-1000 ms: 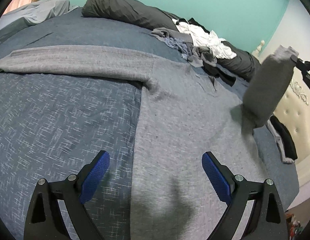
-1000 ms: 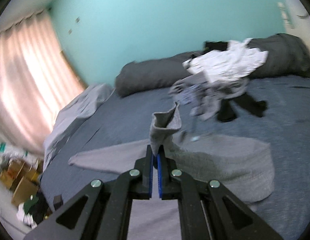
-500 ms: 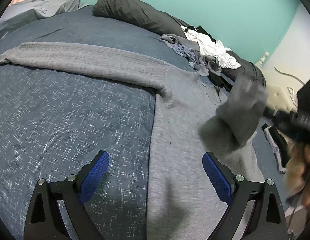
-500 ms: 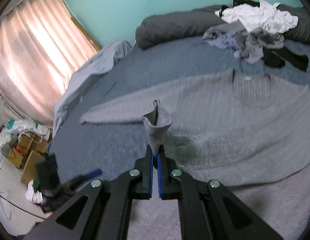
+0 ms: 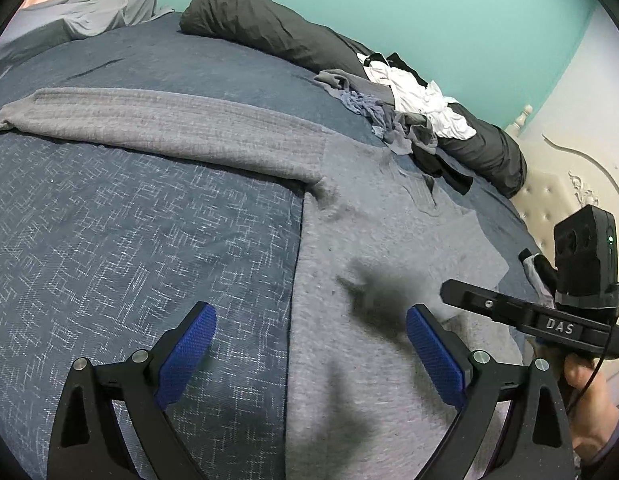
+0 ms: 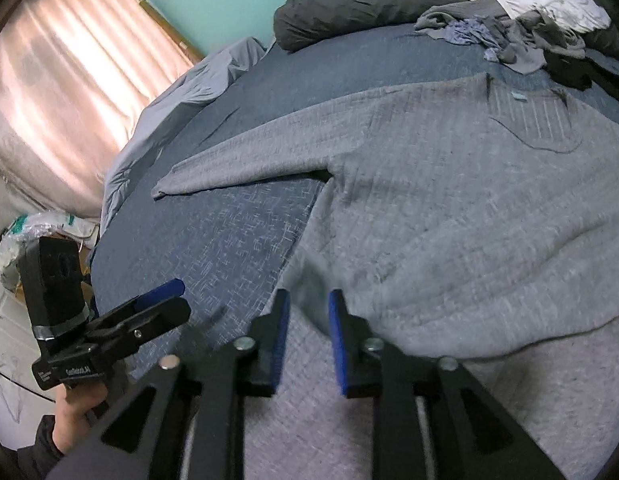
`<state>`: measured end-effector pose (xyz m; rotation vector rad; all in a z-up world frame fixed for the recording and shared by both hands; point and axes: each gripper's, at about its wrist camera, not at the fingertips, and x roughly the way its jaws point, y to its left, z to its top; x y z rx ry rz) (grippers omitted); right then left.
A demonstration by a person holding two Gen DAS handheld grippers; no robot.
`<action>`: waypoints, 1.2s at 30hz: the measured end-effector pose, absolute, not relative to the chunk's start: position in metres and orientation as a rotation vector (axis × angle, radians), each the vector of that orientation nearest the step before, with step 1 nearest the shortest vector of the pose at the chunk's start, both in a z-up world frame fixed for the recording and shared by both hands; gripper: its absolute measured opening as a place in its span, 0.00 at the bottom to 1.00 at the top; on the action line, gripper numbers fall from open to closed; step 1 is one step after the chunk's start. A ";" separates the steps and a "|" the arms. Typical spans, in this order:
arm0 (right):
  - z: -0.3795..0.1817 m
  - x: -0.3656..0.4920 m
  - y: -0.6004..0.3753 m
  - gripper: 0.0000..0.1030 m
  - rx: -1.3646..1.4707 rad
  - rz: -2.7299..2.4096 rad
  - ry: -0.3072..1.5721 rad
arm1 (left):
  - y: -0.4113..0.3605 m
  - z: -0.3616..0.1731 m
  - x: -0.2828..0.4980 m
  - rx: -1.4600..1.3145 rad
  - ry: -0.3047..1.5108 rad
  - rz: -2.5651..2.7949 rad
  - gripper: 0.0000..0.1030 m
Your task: Fold clothes
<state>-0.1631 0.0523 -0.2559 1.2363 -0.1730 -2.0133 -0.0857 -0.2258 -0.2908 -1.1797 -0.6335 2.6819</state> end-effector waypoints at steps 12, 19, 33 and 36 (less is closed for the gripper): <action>-0.249 -0.197 0.194 0.43 1.291 -2.406 -0.011 | -0.203 -0.298 -0.100 -1.231 -0.540 2.648 0.97; -0.265 -0.221 0.313 0.44 1.444 -2.662 -0.079 | -0.179 -0.313 -0.117 -1.331 -0.417 2.625 0.97; -0.304 -0.275 0.345 0.46 1.540 -2.624 -0.148 | -0.163 -0.331 -0.128 -1.427 -0.339 2.601 0.97; -0.311 -0.286 0.340 0.46 1.531 -2.637 -0.125 | -0.161 -0.333 -0.129 -1.433 -0.333 2.599 0.97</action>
